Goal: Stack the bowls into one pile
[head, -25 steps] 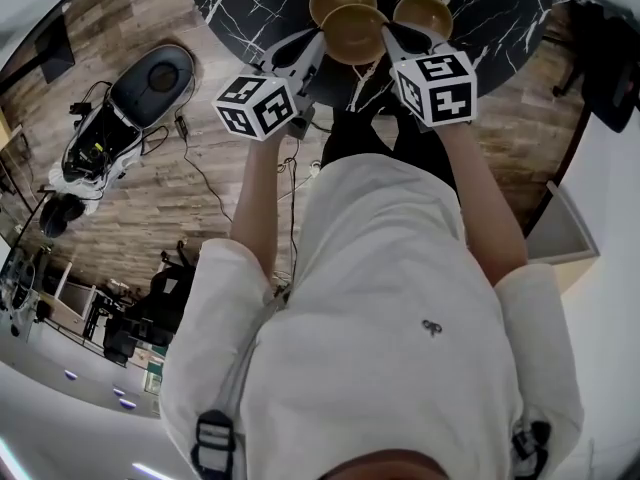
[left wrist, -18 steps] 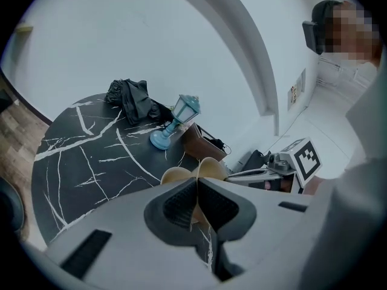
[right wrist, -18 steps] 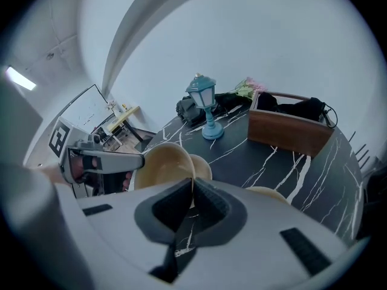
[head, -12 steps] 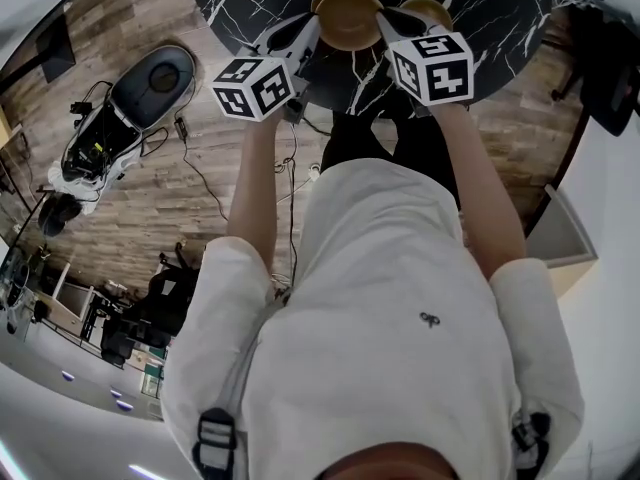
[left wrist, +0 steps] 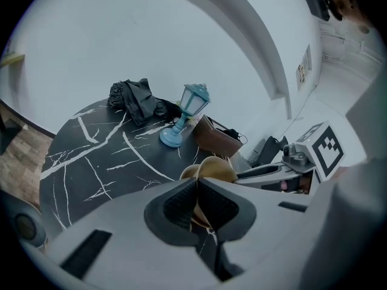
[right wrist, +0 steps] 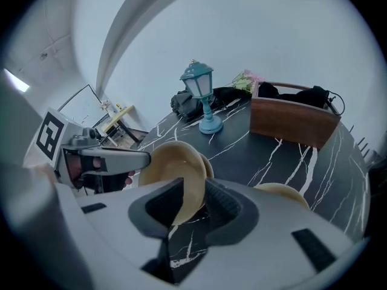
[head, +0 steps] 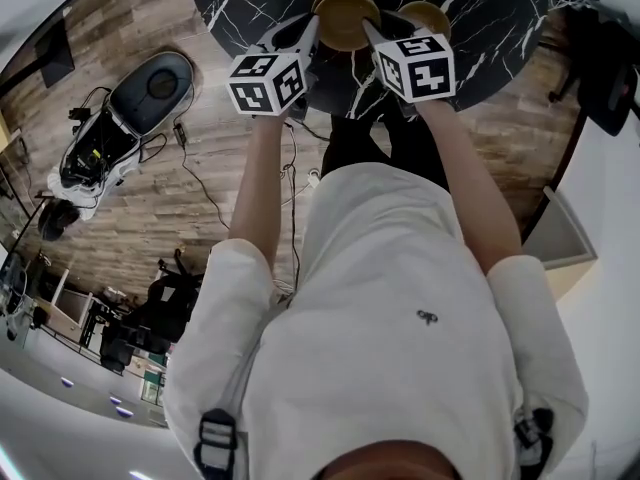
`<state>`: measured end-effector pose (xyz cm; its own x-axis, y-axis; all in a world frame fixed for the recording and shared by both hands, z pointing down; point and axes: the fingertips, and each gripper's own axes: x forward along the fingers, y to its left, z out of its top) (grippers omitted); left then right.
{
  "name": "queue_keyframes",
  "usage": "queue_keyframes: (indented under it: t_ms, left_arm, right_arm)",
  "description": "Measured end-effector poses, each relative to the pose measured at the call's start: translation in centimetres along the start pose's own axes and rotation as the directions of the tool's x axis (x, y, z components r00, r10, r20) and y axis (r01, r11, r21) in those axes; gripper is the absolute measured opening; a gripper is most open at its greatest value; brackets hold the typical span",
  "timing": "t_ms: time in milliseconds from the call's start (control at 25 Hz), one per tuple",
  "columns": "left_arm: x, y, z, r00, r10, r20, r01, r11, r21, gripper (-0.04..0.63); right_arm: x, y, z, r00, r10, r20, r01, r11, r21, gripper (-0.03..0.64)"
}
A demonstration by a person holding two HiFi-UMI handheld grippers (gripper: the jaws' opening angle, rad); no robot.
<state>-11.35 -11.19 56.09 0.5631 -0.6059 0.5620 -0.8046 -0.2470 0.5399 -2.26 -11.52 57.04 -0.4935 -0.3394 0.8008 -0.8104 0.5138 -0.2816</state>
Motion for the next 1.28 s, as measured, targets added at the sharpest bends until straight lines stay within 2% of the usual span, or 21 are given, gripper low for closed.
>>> queue_keyframes:
  t_ms: [320, 720, 840, 1080, 1280]
  left_arm:
    - [1.0, 1.2, -0.2, 0.993, 0.114, 0.007, -0.115, 0.992, 0.058, 0.011]
    - [1.8, 1.5, -0.4, 0.986, 0.167, 0.009, -0.167, 0.98, 0.106, 0.016]
    - [1.8, 1.4, 0.1, 0.987, 0.158, 0.02, -0.159, 0.982, 0.105, 0.075]
    - [0.8, 0.6, 1.0, 0.987, 0.155, 0.049, -0.16, 0.98, 0.12, 0.091]
    - [0.2, -1.0, 1.2, 0.991, 0.126, 0.051, -0.132, 0.982, 0.136, 0.091]
  right_arm:
    - [1.5, 0.6, -0.4, 1.0, -0.006, -0.017, 0.006, 1.0, -0.027, 0.179]
    - [1.7, 0.1, -0.7, 1.0, -0.01, -0.021, 0.009, 1.0, -0.027, 0.181]
    - [1.5, -0.1, -0.4, 1.0, -0.011, -0.01, 0.011, 1.0, -0.015, 0.181]
    - [-0.1, -1.0, -0.1, 0.999, -0.032, 0.022, 0.032, 0.999, -0.006, 0.181]
    - [-2.5, -3.3, -0.7, 0.995, -0.092, 0.047, 0.091, 0.996, 0.015, 0.181]
